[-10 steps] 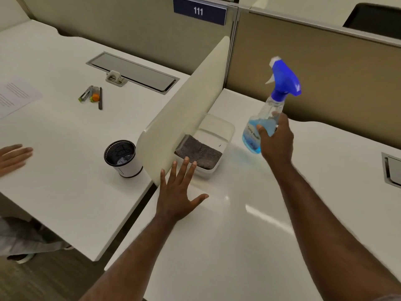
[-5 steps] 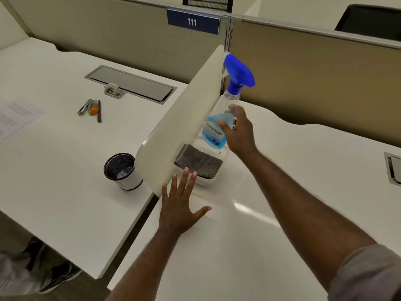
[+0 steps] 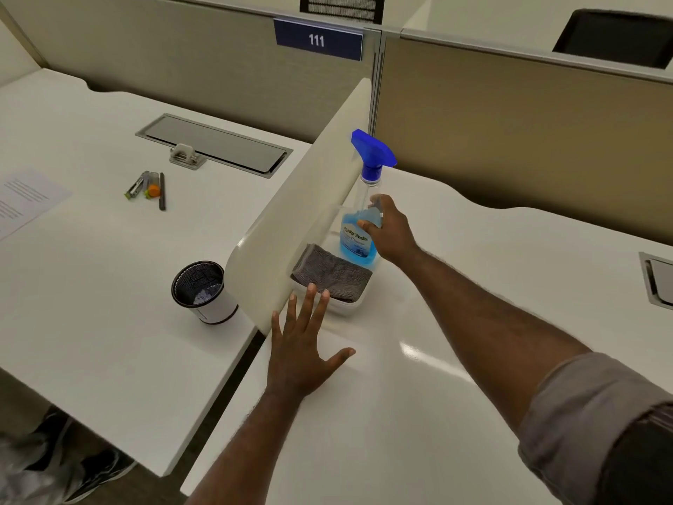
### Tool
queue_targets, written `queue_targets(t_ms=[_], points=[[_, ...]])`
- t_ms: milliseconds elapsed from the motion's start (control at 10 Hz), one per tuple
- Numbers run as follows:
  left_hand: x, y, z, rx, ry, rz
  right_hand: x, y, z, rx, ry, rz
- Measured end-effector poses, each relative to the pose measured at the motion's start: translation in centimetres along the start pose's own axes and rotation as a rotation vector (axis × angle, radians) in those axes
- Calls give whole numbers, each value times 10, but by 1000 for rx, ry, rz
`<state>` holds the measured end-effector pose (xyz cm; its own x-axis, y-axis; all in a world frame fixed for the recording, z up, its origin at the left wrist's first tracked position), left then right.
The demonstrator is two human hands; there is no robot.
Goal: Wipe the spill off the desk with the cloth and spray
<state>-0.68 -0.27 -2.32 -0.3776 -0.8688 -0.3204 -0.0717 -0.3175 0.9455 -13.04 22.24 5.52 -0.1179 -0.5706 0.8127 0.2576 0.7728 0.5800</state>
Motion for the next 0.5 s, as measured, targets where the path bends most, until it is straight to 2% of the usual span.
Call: queue_targets(t_ms=[200, 300, 400, 500], points=[[3, 1, 0, 22, 1, 2, -7, 6, 3, 89, -26, -237], [-1, 0, -1, 26, 4, 6, -8, 23, -12, 49, -109, -308], [-1, 2, -1, 29, 10, -16, -13, 43, -42, -19, -82, -343], [-1, 9, -2, 49, 16, 12, -26, 73, -97, -24, 39, -500]])
Point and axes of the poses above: each hand's wrist, its own z-axis towards the middle knuckle, its own y-axis out of the back of the hand, x = y × z, the point moved 2 cm from there along z, towards the middle knuckle, and after that the axes turned 2 degrees about -x, right-handed, at the moved point
